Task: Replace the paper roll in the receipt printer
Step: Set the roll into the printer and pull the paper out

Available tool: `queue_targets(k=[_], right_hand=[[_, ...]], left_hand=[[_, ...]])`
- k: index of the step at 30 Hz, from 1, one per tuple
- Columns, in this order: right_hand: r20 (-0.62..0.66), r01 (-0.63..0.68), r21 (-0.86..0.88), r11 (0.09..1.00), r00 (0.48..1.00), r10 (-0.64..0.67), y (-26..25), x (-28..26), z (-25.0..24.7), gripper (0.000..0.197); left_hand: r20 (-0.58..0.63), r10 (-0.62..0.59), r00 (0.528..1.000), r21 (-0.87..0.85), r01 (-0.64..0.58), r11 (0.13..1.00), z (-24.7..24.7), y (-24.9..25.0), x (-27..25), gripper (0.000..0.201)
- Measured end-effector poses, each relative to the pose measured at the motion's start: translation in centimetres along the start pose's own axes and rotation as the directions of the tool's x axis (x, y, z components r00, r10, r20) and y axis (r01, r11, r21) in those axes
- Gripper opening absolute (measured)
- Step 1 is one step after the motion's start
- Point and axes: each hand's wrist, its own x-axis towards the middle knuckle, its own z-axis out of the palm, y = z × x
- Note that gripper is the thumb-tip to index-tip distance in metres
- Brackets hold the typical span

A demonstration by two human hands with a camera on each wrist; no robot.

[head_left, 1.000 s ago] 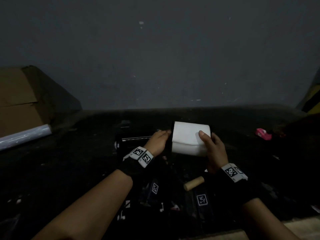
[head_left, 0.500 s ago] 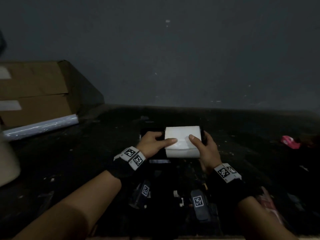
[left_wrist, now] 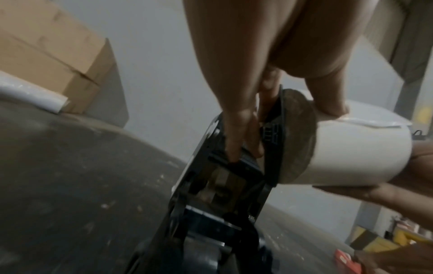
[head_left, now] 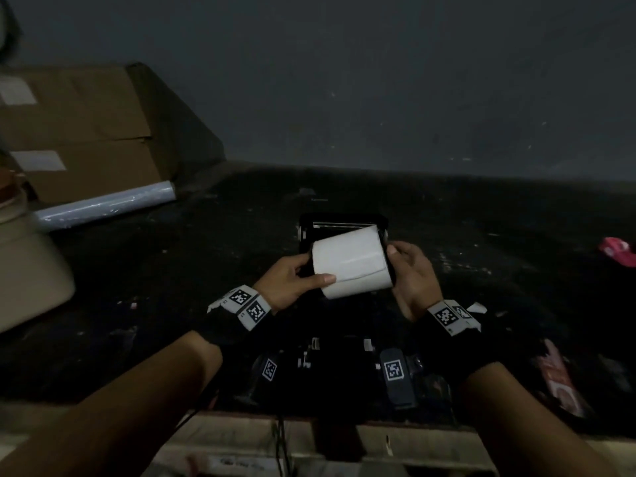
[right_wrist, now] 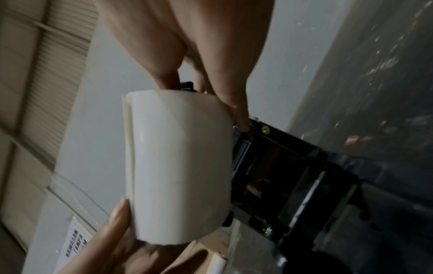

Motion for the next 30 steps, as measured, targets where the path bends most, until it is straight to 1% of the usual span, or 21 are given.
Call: queue_targets(k=[3,5,7,9,11,13,15,16,18,20,22,24,27,28,30], right_hand=[[-0.006,0.037,-0.003,0.999,0.999,-0.037,0.4,0.4,-0.6,0.015],[0.006,0.036,-0.031,0.999,0.999,-0.036,0.8,0.7,-1.2,0.011],[-0.006,0.042,-0.121,0.992,0.999,-0.043,1.6,1.7,-2.1,0.010],[-0.006,0.050,-0.205,0.977,0.999,-0.053,2.8,2.9,-3.2,0.014],[0.036,0.057,-0.240,0.969,0.998,-0.049,3.7,3.8,-3.9,0.018],[0.099,0.073,-0.277,0.958,0.994,-0.047,4.5,4.8,-4.6,0.018],[0.213,0.101,-0.383,0.918,0.977,-0.018,5.2,5.9,-5.5,0.007],[0.278,0.132,-0.452,0.882,0.961,-0.001,5.5,6.5,-5.9,0.007],[0.343,0.159,-0.541,0.826,0.938,0.044,6.4,7.5,-6.5,0.018],[0.371,0.202,-0.603,0.772,0.928,0.046,7.0,8.0,-6.9,0.021],[0.399,0.252,-0.652,0.716,0.916,0.041,7.3,8.2,-6.9,0.023],[0.399,0.286,-0.683,0.672,0.917,0.016,7.4,8.2,-6.9,0.026],[0.389,0.302,-0.708,0.639,0.921,-0.006,7.4,8.0,-6.4,0.027],[0.386,0.301,-0.716,0.630,0.922,-0.002,7.4,8.0,-6.2,0.027],[0.394,0.313,-0.733,0.603,0.919,0.002,7.5,7.8,-5.8,0.027]], left_hand=[[-0.013,-0.019,1.000,-0.050,0.018,0.999,0.4,-1.0,0.4,0.047],[-0.023,-0.032,0.999,-0.055,0.030,0.998,0.7,-1.4,0.5,0.047],[-0.036,-0.035,0.999,-0.059,0.033,0.998,0.9,-1.9,1.0,0.050],[-0.036,-0.042,0.998,-0.054,0.040,0.998,1.1,-2.1,1.4,0.054],[-0.042,-0.055,0.998,-0.020,0.054,0.998,1.5,-2.4,1.8,0.058],[-0.052,-0.089,0.995,-0.010,0.089,0.996,1.5,-2.7,2.3,0.063],[-0.070,-0.125,0.990,-0.003,0.125,0.992,1.7,-2.9,2.7,0.070],[-0.085,-0.144,0.986,0.010,0.145,0.989,1.7,-3.0,3.1,0.073],[-0.106,-0.200,0.974,0.010,0.202,0.979,1.9,-3.2,3.5,0.073],[-0.111,-0.232,0.966,0.036,0.237,0.971,2.2,-3.6,3.7,0.069],[-0.104,-0.254,0.962,0.112,0.265,0.958,2.3,-4.4,3.7,0.063],[-0.089,-0.256,0.962,0.165,0.268,0.949,2.3,-5.2,3.7,0.058],[-0.074,-0.249,0.966,0.189,0.259,0.947,1.7,-5.5,3.8,0.053],[-0.070,-0.246,0.967,0.202,0.256,0.945,1.4,-5.6,3.9,0.054],[-0.053,-0.239,0.969,0.243,0.245,0.939,0.6,-5.8,4.1,0.061]])
